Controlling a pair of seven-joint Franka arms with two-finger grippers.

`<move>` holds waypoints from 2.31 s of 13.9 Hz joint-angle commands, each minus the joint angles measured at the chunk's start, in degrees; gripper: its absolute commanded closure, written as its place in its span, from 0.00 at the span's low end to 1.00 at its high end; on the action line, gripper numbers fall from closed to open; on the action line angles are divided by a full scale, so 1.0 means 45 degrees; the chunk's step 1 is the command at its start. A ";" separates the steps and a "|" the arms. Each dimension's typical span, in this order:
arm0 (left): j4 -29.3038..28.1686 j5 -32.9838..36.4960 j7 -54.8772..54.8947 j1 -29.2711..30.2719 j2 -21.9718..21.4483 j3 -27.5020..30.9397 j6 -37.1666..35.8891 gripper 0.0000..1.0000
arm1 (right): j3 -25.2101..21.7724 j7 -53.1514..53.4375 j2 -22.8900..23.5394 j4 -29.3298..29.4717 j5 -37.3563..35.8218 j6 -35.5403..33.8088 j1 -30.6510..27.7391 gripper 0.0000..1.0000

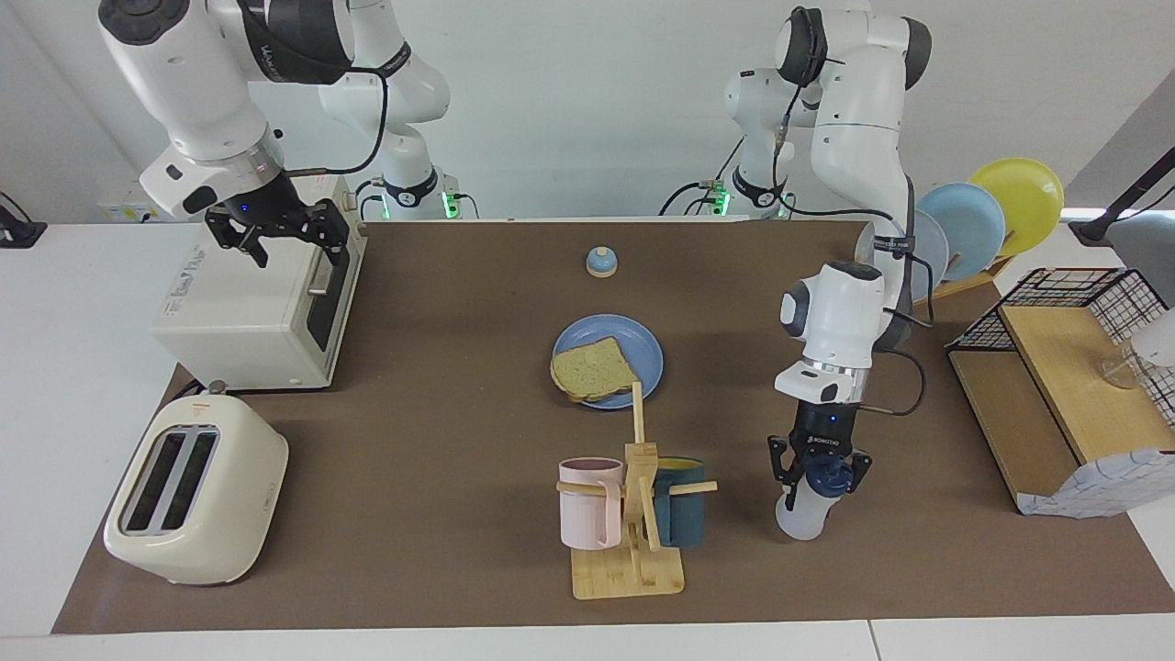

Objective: Put bread on plate and add seasoning

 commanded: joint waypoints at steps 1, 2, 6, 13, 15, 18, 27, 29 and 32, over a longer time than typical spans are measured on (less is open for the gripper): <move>0.0467 0.0078 0.0296 0.0081 0.0437 -0.0039 0.0106 1.00 | 0.0041 -0.0312 -0.0263 -0.0225 -0.0036 -0.0176 -0.0045 0.00; 0.0466 0.0078 0.0276 0.0081 0.0457 -0.0059 0.0087 1.00 | 0.0041 -0.0312 -0.0263 -0.0225 -0.0036 -0.0176 -0.0045 0.00; 0.0427 0.0078 0.0276 0.0061 0.0457 -0.0059 -0.0343 1.00 | 0.0041 -0.0332 -0.0263 -0.0225 -0.0036 -0.0196 -0.0025 0.00; 0.0271 0.0058 0.0276 0.0061 0.0437 -0.0059 -0.0597 0.69 | 0.0060 -0.0312 -0.0264 -0.0225 -0.0016 -0.0294 -0.0025 0.00; 0.0291 0.0058 0.0257 0.0061 0.0437 -0.0059 -0.0655 0.45 | 0.0060 -0.0332 -0.0264 -0.0225 -0.0016 -0.0294 -0.0025 0.00; 0.0291 0.0058 0.0257 0.0081 0.0437 -0.0059 -0.0734 0.00 | 0.0060 -0.0332 -0.0283 -0.0225 -0.0016 -0.0294 -0.0025 0.00; -0.0233 0.0039 0.0218 0.0178 0.0321 -0.0059 -0.0502 0.00 | 0.0060 -0.0332 -0.0283 -0.0225 -0.0016 -0.0294 -0.0025 0.00; -0.1131 0.0039 0.0256 0.0432 -0.0165 -0.0059 -0.0072 0.00 | 0.0060 -0.0332 -0.0283 -0.0225 -0.0016 -0.0294 -0.0025 0.00; -0.2652 0.0039 0.0237 0.0803 -0.1743 -0.0059 -0.0225 0.00 | 0.0060 -0.0332 -0.0283 -0.0225 -0.0016 -0.0294 -0.0025 0.00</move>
